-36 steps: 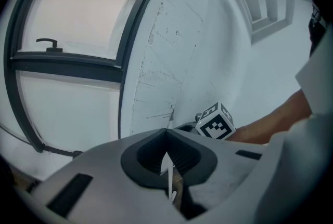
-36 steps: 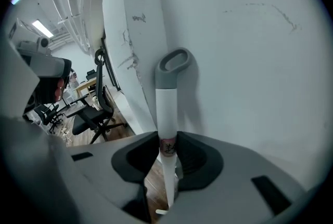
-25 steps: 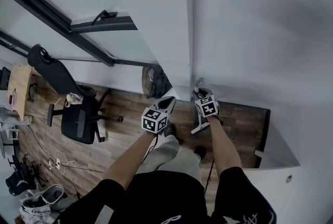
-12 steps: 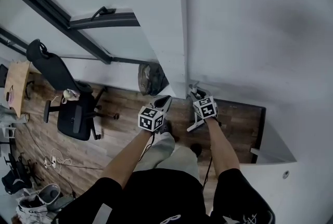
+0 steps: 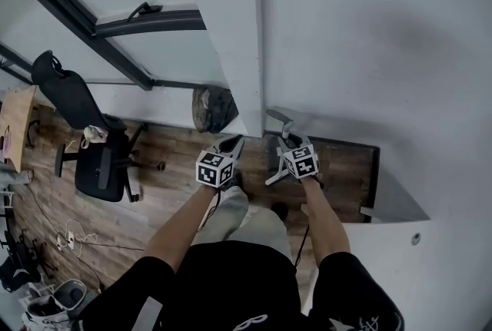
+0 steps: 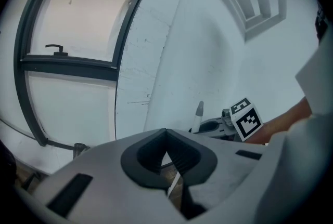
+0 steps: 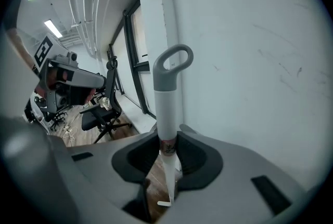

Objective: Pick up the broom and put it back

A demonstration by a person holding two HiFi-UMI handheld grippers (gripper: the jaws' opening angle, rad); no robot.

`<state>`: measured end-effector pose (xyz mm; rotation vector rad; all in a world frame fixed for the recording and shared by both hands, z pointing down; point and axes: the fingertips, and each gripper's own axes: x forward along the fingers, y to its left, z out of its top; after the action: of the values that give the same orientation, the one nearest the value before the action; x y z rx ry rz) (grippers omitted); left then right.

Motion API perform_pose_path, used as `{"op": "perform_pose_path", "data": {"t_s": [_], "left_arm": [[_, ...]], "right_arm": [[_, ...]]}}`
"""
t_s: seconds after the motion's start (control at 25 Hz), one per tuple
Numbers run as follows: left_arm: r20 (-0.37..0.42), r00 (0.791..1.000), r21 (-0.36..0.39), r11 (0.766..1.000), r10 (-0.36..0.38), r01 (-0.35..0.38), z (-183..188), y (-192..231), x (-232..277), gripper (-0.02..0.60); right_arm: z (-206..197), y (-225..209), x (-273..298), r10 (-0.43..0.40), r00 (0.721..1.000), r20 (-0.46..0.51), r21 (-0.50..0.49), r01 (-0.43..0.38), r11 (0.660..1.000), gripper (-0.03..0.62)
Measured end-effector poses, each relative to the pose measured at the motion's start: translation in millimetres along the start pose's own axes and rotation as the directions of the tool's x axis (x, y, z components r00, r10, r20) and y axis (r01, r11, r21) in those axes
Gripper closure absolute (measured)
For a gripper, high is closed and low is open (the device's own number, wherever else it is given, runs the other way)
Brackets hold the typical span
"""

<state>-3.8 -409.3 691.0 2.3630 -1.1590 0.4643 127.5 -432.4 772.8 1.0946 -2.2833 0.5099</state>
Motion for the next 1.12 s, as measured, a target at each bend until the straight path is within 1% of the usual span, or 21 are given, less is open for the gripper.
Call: {"op": "perform_pose_path", "data": {"t_s": [0.2,0.4,0.6,0.76,0.88,1.0,1.12], "left_arm": [[0.016,1.000,0.000,1.000,0.004,-0.004,-4.0,-13.8,-10.7,0.563],[0.036,0.999,-0.008,1.000,0.023,-0.022,-9.8,-26.2,-18.1,0.562],[0.049,0.998,-0.007,0.999,0.040,-0.040,-16.1,-42.0,-32.3,0.561],[0.065,0.996,-0.022,0.998,0.059,-0.058,-23.0,-55.4,-48.3,0.563],[0.087,0.993,-0.034,0.997,0.074,-0.071,-22.9,-63.2,-61.0,0.562],[0.105,0.992,-0.021,0.998,0.067,-0.065,-20.0,-73.4,-76.4,0.562],[0.128,0.990,0.004,0.998,0.055,-0.056,-14.0,-79.7,-94.9,0.562]], "right_arm": [[-19.2,7.0,-38.9,-0.032,0.999,0.003,0.017,0.032,0.999,0.479],[-38.1,13.4,-63.7,-0.047,0.999,0.014,0.032,0.046,0.998,0.479],[-41.8,19.1,-85.9,-0.050,0.998,0.028,0.026,0.049,0.998,0.479],[-34.7,25.8,-104.8,-0.046,0.997,0.056,0.016,0.045,0.999,0.479],[-21.5,33.4,-120.5,-0.043,0.995,0.089,-0.001,0.043,0.999,0.479],[-7.7,43.5,-136.0,-0.037,0.993,0.115,-0.029,0.040,0.999,0.479],[5.7,52.4,-153.0,-0.048,0.989,0.140,-0.032,0.054,0.998,0.479]]}}
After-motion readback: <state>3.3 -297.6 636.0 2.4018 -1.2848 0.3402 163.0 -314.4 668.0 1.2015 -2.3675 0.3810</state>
